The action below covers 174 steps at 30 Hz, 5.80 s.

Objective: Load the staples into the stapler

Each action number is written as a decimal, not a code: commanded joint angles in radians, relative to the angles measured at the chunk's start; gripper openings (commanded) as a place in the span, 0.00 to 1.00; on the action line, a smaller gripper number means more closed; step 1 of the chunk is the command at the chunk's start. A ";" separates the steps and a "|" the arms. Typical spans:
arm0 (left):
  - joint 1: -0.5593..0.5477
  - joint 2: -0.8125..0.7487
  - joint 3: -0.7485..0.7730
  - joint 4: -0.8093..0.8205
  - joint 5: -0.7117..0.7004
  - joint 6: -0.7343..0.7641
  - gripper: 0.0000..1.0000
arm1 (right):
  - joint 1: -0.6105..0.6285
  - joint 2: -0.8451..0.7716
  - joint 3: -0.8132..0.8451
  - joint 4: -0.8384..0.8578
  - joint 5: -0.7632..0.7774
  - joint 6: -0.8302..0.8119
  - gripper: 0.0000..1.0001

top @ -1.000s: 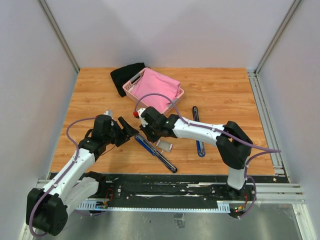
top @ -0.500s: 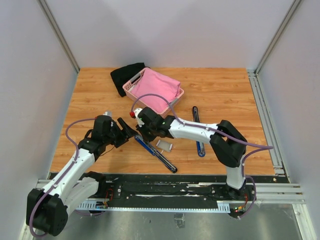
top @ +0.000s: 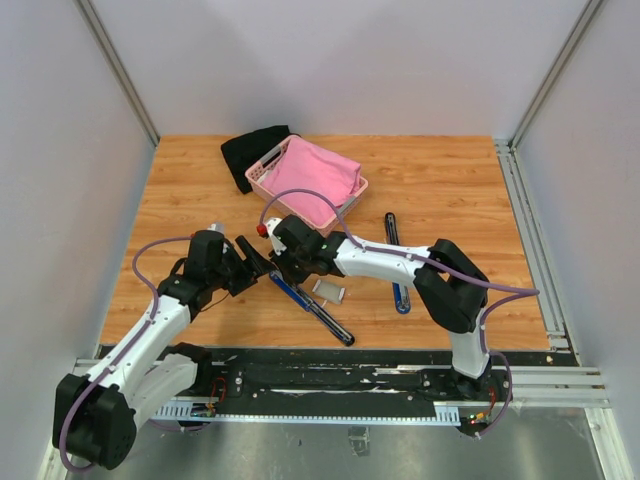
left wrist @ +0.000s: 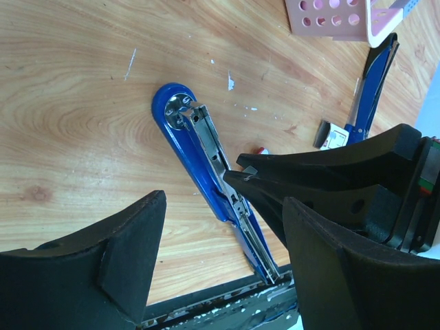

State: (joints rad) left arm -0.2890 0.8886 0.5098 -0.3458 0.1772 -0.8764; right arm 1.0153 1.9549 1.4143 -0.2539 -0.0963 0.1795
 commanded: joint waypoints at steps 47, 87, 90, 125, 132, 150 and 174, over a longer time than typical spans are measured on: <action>0.024 0.036 -0.007 0.036 0.014 0.017 0.74 | 0.017 0.088 0.119 -0.044 -0.035 0.001 0.11; 0.036 0.061 0.003 0.047 0.027 0.026 0.74 | 0.017 0.074 0.196 -0.092 -0.041 0.012 0.11; 0.036 0.060 0.002 0.046 0.027 0.026 0.74 | 0.017 0.087 0.190 -0.091 -0.042 0.011 0.11; 0.044 0.051 -0.004 0.042 0.028 0.028 0.74 | 0.010 0.063 0.199 -0.125 -0.031 0.003 0.11; 0.044 0.049 -0.004 0.038 0.030 0.029 0.75 | 0.010 0.057 0.179 -0.127 -0.025 0.003 0.11; 0.047 0.033 -0.008 0.028 0.026 0.029 0.74 | 0.009 0.122 0.158 -0.119 -0.033 -0.013 0.11; 0.051 0.017 -0.010 0.015 0.025 0.033 0.75 | 0.007 0.122 0.093 -0.102 -0.021 -0.021 0.10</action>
State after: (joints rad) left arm -0.2501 0.9245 0.5037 -0.3466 0.2108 -0.8532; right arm 1.0149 2.0666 1.5574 -0.3244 -0.1123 0.1780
